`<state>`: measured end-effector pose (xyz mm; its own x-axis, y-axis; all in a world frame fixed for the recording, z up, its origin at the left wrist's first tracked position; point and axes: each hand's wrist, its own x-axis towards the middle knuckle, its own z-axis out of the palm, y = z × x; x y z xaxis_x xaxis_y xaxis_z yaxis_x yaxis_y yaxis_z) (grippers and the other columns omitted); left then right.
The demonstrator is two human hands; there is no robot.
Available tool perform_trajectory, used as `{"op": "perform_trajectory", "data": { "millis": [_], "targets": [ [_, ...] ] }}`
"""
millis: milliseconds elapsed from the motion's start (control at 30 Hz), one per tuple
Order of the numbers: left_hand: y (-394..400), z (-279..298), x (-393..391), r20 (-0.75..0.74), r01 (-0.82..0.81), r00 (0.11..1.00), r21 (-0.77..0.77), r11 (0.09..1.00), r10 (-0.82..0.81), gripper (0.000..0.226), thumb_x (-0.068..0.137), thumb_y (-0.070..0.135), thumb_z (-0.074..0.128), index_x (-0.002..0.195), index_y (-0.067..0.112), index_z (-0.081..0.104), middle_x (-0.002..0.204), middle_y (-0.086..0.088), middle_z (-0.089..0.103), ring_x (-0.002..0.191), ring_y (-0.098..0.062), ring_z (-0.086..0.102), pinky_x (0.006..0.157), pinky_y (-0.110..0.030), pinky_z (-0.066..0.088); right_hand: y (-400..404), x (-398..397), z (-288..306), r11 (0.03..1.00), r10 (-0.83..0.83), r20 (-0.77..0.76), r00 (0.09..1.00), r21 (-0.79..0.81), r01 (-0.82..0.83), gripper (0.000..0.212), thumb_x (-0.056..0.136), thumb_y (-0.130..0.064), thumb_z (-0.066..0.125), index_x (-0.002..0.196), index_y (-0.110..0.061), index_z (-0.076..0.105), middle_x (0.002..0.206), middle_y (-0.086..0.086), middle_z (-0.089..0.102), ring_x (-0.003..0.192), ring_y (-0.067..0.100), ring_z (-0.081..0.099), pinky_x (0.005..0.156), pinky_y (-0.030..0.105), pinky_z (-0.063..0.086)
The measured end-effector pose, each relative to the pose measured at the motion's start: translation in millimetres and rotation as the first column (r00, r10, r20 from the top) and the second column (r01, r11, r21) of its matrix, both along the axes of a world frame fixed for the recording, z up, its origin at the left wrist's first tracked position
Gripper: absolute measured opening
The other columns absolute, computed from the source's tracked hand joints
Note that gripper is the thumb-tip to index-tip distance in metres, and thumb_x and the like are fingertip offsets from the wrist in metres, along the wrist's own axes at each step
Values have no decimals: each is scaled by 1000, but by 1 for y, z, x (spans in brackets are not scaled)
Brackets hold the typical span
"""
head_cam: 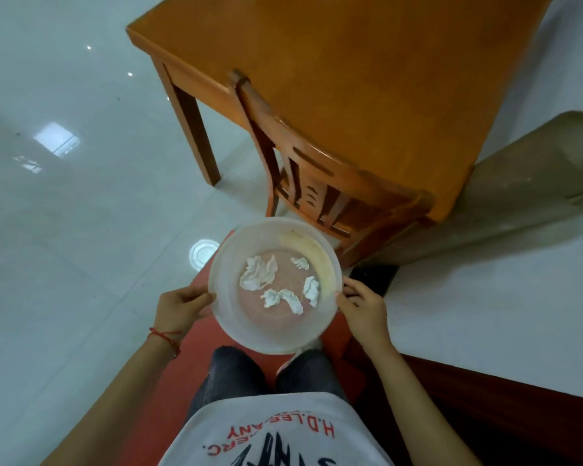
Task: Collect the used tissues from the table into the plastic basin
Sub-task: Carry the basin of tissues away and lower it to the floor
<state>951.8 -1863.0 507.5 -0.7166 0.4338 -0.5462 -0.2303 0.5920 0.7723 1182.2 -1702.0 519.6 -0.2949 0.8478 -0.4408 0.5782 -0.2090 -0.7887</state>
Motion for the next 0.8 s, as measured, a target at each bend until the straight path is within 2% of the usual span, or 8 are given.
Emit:
{"op": "perform_trajectory", "data": {
  "millis": [100, 200, 267, 367, 433, 600, 667, 800],
  "targets": [
    [-36, 1, -28, 3, -101, 995, 11, 995, 101, 27, 78, -1, 65, 104, -7, 65, 98, -13, 65, 83, -27, 61, 50, -8, 53, -15, -43, -1, 995, 100, -19, 995, 0, -100, 37, 83, -11, 63, 120, -13, 60, 96, 1, 66, 78, 3, 61, 68, 12, 50],
    [-75, 2, -51, 49, -214, 976, 41, 976, 212, 28, 78, -3, 63, 105, -8, 65, 97, -15, 66, 77, -24, 63, 58, -14, 57, -31, -88, 0, 984, 177, -27, 984, -7, -177, 35, 83, -9, 63, 118, -11, 61, 85, -9, 63, 76, 3, 58, 61, 3, 47],
    [-100, 2, -64, 59, -281, 959, 47, 959, 278, 27, 78, -3, 63, 104, -6, 65, 96, -15, 67, 76, -22, 64, 62, -16, 57, -43, -118, 2, 972, 236, -40, 971, -7, -237, 35, 83, -6, 62, 118, -10, 61, 84, -12, 62, 76, 5, 58, 60, 2, 47],
    [-136, 2, -82, 90, -395, 917, 60, 917, 389, 24, 79, -3, 62, 102, -5, 66, 91, -13, 68, 67, -10, 67, 61, -15, 58, -61, -162, 2, 937, 349, -20, 937, 33, -348, 36, 82, -6, 63, 118, -9, 61, 87, 1, 63, 80, 18, 60, 63, 9, 46],
    [-158, 2, -92, 116, -480, 875, 72, 874, 471, 24, 79, -5, 61, 103, -6, 66, 86, -8, 68, 58, -3, 66, 56, -14, 57, -73, -190, 1, 904, 428, -7, 904, 32, -427, 36, 82, -7, 63, 118, -10, 61, 89, 3, 63, 81, 19, 59, 67, 15, 45],
    [-196, -1, -114, 138, -640, 765, 63, 765, 629, 24, 81, -6, 59, 103, -9, 63, 83, -8, 65, 57, -8, 65, 49, -10, 54, -91, -256, -6, 815, 580, -2, 815, 5, -580, 38, 82, -6, 61, 120, -10, 60, 80, 6, 65, 72, 18, 58, 59, 9, 46],
    [-206, -4, -124, 151, -685, 725, 56, 726, 672, 25, 81, -5, 59, 105, -12, 62, 82, -7, 65, 64, -13, 61, 48, -9, 52, -95, -282, -8, 780, 626, 3, 780, -4, -626, 40, 81, -6, 60, 121, -11, 59, 82, 8, 65, 70, 16, 58, 58, 8, 45],
    [-219, -10, -154, 159, -744, 664, 46, 667, 730, 25, 80, -4, 60, 104, -11, 63, 80, -6, 65, 64, -13, 63, 51, -11, 54, -98, -338, -15, 707, 707, 15, 707, -4, -707, 39, 81, -9, 61, 120, -10, 60, 92, 4, 67, 78, 12, 60, 68, 12, 47]
  ]
}}
